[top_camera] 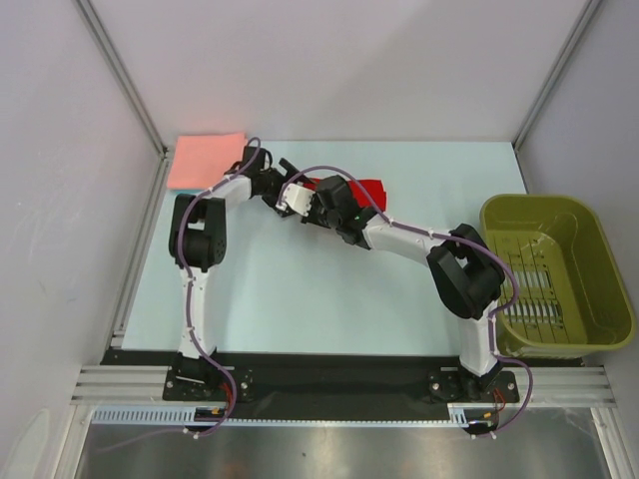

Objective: Fold and stack the t-shirts
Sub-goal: Neatly place the folded tshirt to the corner

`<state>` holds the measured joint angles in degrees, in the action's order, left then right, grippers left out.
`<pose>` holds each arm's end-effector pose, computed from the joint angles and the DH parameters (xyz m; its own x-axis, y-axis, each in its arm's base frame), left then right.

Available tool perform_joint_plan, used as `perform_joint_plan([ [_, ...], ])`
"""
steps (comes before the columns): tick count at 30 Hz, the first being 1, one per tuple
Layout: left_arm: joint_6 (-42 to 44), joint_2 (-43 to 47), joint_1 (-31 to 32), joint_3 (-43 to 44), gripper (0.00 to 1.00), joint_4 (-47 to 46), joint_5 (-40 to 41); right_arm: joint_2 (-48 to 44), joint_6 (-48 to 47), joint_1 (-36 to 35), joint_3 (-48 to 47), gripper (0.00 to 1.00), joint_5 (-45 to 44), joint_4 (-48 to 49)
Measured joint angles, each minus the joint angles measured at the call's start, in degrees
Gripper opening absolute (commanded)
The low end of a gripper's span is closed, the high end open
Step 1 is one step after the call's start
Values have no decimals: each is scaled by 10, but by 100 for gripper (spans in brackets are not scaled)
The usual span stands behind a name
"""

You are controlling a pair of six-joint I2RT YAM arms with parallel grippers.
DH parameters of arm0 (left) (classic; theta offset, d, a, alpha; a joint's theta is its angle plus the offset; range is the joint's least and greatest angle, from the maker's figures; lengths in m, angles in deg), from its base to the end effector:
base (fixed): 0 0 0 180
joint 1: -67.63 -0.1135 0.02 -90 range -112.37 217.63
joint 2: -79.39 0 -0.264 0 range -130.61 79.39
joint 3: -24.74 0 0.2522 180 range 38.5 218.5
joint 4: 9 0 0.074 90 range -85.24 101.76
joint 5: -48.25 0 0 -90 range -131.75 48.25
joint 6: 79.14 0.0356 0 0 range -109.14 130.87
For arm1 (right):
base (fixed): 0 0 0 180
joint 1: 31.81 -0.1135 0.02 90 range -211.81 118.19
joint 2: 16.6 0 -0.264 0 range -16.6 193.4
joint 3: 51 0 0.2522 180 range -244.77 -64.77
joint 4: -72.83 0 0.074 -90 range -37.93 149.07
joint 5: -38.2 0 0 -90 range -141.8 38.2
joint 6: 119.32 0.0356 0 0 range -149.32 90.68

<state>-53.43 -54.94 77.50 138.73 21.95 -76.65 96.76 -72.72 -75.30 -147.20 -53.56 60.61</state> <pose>0.4945 -0.1067 0.1342 -0.7778 -0.6147 0.1310 -0.4788 0.4444 -0.7571 0.3353 0.3166 0.2277 0.2007 -0.7562 -0.6228 -0.7303 0.3083 -0.6097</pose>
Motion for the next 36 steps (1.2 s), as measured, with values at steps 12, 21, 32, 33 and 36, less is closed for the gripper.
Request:
perform_joint_plan([
  [12,-11,-64,16,113,77,47,29,0,28,10,-3,0,23,0],
  [21,22,-90,23,152,60,46,48,-5,45,14,-3,0,26,0],
  [32,78,-118,28,164,0,-16,50,-30,113,19,-6,59,17,-29],
  [33,90,-118,30,165,0,-17,57,-36,130,19,-7,68,11,-43],
  [36,135,-112,31,166,0,-12,78,-72,195,22,-7,72,-12,-101],
])
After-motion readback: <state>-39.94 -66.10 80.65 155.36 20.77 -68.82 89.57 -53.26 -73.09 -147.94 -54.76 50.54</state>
